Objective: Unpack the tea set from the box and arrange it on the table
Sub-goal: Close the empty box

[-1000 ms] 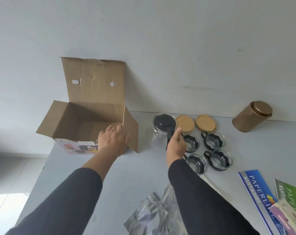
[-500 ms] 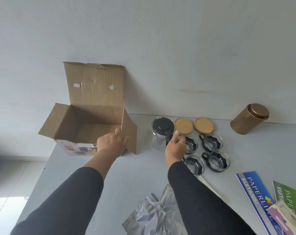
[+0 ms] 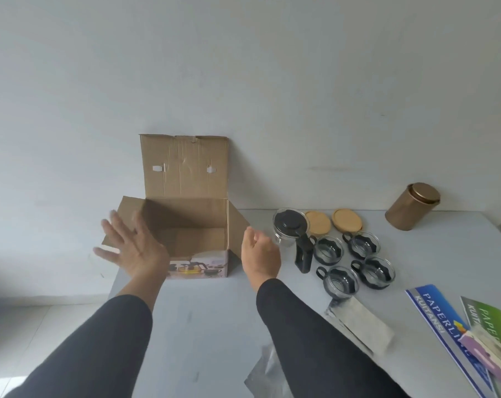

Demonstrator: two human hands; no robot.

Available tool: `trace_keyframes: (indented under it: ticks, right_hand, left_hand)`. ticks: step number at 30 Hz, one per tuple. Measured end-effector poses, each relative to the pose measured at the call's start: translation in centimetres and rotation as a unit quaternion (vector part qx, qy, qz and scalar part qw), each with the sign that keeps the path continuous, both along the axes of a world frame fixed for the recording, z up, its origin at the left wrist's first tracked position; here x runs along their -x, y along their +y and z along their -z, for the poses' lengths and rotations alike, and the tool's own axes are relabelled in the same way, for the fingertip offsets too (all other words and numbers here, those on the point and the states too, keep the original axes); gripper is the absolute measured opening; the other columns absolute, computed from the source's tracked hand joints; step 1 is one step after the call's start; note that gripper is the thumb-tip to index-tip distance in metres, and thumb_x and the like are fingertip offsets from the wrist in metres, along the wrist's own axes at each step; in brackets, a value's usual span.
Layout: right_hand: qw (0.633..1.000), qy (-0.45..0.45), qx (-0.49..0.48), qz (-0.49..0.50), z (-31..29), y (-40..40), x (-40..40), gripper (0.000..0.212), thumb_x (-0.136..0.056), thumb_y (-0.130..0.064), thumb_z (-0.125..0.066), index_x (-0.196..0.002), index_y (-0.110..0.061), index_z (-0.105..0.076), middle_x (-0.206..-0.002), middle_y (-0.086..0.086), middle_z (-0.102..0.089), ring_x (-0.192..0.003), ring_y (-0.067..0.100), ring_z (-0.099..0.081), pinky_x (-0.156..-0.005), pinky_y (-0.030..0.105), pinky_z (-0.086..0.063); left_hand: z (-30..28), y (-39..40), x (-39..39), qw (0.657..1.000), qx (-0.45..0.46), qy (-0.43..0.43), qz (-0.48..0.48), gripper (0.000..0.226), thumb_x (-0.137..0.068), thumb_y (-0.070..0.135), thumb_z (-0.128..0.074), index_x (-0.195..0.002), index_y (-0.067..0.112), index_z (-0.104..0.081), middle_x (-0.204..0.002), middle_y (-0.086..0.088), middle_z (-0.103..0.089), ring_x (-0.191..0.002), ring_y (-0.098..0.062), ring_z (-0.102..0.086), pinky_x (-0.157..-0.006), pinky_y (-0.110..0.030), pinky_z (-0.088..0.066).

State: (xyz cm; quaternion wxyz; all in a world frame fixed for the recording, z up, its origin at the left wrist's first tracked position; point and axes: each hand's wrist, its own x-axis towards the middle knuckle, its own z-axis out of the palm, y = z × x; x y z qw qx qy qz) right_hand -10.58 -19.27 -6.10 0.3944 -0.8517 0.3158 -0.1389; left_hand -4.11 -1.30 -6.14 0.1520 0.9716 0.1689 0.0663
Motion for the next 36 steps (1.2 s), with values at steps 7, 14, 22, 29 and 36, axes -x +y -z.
trace_keyframes:
  ticks: [7,14,22,29,36]
  right_hand:
    - [0.968,0.182,-0.16,0.066,-0.7,6.7,-0.2,0.063,-0.095,-0.05,-0.022,-0.121,-0.004,-0.057,-0.126,0.017,-0.058,-0.116,0.031,-0.054,-0.096,0.035,-0.04]
    - [0.92,0.206,-0.306,0.129,-0.1,11.4,-0.2,0.065,-0.092,-0.053,-0.028,-0.137,-0.007,-0.042,-0.139,0.013,-0.046,-0.126,0.033,-0.046,-0.105,0.042,-0.039]
    - [0.94,0.045,-0.254,0.224,-1.3,14.0,0.0,0.052,-0.086,-0.024,-0.059,-0.13,-0.008,-0.036,-0.135,0.014,-0.038,-0.092,0.033,-0.056,-0.068,0.03,-0.046]
    - [0.985,-0.038,0.02,0.165,-2.9,16.5,-0.4,0.033,-0.084,-0.013,-0.055,-0.116,-0.006,-0.053,-0.123,0.014,-0.044,-0.107,0.035,-0.048,-0.089,0.038,-0.043]
    - [0.954,-0.194,0.215,-0.07,-3.4,18.2,0.2,0.023,-0.074,-0.027,-0.045,-0.059,-0.012,-0.055,-0.059,0.0,-0.057,-0.065,0.018,-0.045,-0.058,0.023,-0.036]
  left_hand:
    - [-0.7,6.4,-0.9,0.958,0.205,0.173,-0.105,0.11,-0.071,0.007,-0.068,-0.148,0.028,0.008,-0.135,-0.018,-0.035,-0.129,-0.032,-0.031,-0.103,-0.051,-0.031]
    - [-0.1,10.1,-0.5,0.954,0.248,0.158,-0.061,0.103,-0.072,0.006,-0.066,-0.147,0.025,0.001,-0.133,-0.018,-0.037,-0.129,-0.033,-0.034,-0.1,-0.048,-0.037]
    - [-0.4,12.6,-0.5,0.973,0.2,0.117,-0.01,0.1,-0.069,0.018,-0.076,-0.144,0.024,-0.009,-0.128,-0.021,-0.033,-0.117,-0.035,-0.041,-0.094,-0.044,-0.041]
    - [-0.3,13.8,0.2,0.975,0.213,0.011,0.059,0.082,-0.078,0.017,-0.065,-0.145,0.015,-0.017,-0.132,-0.016,-0.032,-0.116,-0.034,-0.043,-0.09,-0.044,-0.042]
    - [-1.0,13.3,0.5,0.929,0.292,-0.055,0.221,0.063,-0.091,0.028,-0.055,-0.144,0.019,-0.022,-0.11,0.0,-0.062,-0.101,-0.025,-0.06,-0.084,-0.037,-0.047]
